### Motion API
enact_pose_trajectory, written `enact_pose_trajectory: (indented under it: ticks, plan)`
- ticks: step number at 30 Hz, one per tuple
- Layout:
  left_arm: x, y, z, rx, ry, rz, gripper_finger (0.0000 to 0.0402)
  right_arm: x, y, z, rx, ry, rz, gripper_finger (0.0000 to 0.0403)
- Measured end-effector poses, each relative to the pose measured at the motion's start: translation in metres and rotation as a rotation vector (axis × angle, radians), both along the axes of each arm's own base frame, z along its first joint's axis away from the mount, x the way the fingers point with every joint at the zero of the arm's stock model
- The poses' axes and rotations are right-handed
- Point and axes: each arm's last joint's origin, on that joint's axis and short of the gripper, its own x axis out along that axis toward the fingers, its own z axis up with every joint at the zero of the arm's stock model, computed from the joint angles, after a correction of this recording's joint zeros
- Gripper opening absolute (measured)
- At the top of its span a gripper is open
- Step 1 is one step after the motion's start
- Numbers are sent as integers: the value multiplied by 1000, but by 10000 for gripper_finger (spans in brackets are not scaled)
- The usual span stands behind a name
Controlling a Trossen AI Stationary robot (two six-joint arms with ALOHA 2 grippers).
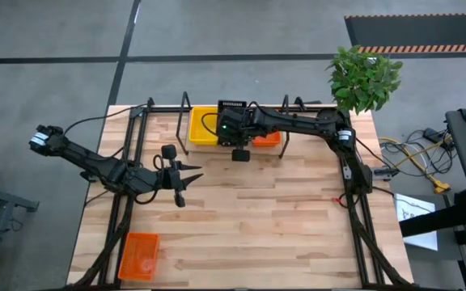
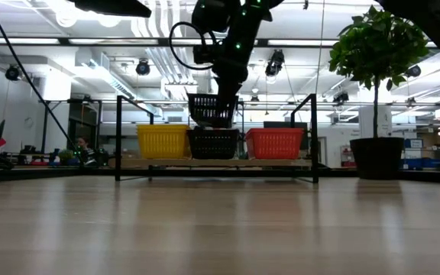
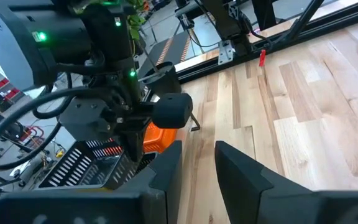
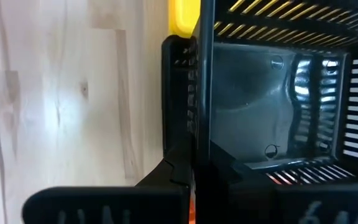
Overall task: Stack baskets on shelf by color
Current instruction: Stack the black bin on top of the other stacked black bins on the shelf
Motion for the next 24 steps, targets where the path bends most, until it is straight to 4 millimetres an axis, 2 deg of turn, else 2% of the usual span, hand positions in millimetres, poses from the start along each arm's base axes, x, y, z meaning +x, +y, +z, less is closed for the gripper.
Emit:
enact_pose_trajectory:
  ticks: [14,24]
  plan:
    - [0,0,0,0,0,0,79,1,-5,-30,-11,23,34,8]
    - [0,0,0,0,0,0,79,0,-5,-32,-6,25,24,14]
